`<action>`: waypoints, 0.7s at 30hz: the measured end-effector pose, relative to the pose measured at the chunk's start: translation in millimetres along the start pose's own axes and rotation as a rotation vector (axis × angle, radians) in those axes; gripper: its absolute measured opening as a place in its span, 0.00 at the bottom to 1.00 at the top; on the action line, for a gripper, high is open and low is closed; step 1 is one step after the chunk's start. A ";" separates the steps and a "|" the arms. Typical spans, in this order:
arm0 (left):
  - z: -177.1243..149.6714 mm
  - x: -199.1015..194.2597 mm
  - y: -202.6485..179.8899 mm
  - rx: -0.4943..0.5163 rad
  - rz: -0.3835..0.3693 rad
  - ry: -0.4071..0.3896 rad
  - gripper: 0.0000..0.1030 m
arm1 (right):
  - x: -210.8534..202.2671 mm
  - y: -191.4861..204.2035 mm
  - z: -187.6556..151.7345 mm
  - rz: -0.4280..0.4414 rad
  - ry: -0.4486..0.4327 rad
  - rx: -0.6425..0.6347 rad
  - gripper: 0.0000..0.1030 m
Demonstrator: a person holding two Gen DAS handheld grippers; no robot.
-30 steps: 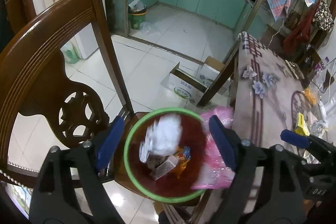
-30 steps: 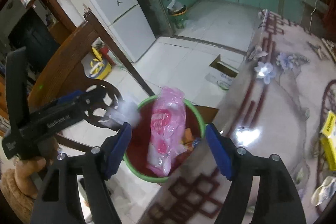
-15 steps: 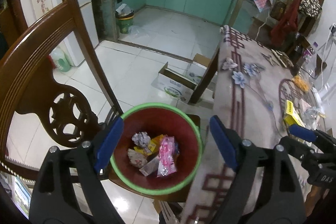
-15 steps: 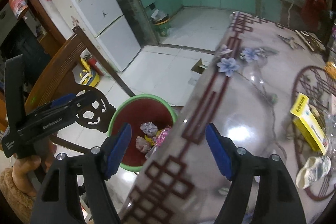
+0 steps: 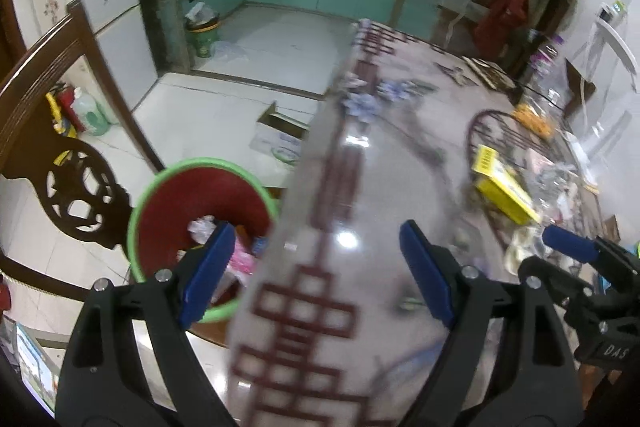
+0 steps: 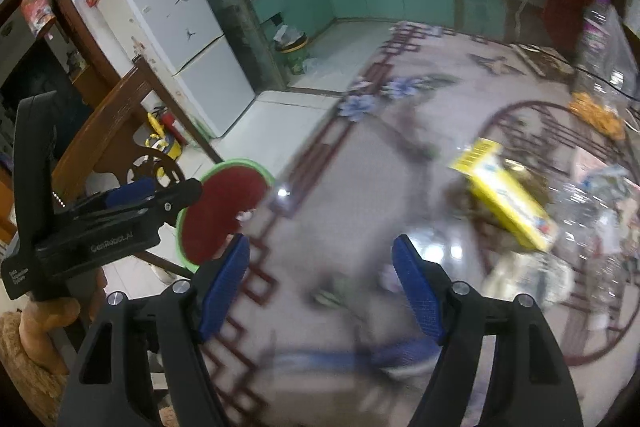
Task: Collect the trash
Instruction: 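Grasp the grey-patterned paper cup with the left tool while the right tool grasps a clear plastic bag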
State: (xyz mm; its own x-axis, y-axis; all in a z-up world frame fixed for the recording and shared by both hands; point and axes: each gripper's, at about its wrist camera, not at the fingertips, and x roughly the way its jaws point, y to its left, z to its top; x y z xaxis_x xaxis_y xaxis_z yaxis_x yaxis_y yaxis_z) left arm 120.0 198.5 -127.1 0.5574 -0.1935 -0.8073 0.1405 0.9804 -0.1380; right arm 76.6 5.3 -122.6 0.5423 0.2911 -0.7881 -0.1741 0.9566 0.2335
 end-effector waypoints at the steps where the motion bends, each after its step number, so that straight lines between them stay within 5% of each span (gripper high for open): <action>1: -4.0 -0.1 -15.6 0.007 -0.007 0.002 0.79 | -8.8 -15.8 -5.0 -0.010 -0.003 0.008 0.70; 8: -32.3 -2.3 -106.9 0.063 -0.057 0.015 0.79 | -43.6 -119.6 -36.0 -0.087 0.003 0.084 0.69; 13: -50.5 0.7 -155.5 0.091 -0.078 0.043 0.79 | -42.0 -191.6 -16.6 -0.161 0.021 0.104 0.69; 17: -55.8 -2.7 -187.2 0.142 -0.080 0.047 0.79 | -14.4 -219.8 6.4 -0.261 0.135 -0.053 0.72; 21: -59.5 -3.4 -200.5 0.170 -0.073 0.051 0.80 | 3.3 -206.2 -3.4 -0.359 0.172 -0.361 0.85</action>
State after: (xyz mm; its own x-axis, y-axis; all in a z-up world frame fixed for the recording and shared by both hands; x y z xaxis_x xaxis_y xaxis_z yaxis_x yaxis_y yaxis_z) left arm 41.2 4.8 -130.8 0.4988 -0.2578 -0.8275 0.3178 0.9426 -0.1021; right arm 111.5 -191.0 -175.2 0.4823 -0.0888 -0.8715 -0.2907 0.9223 -0.2548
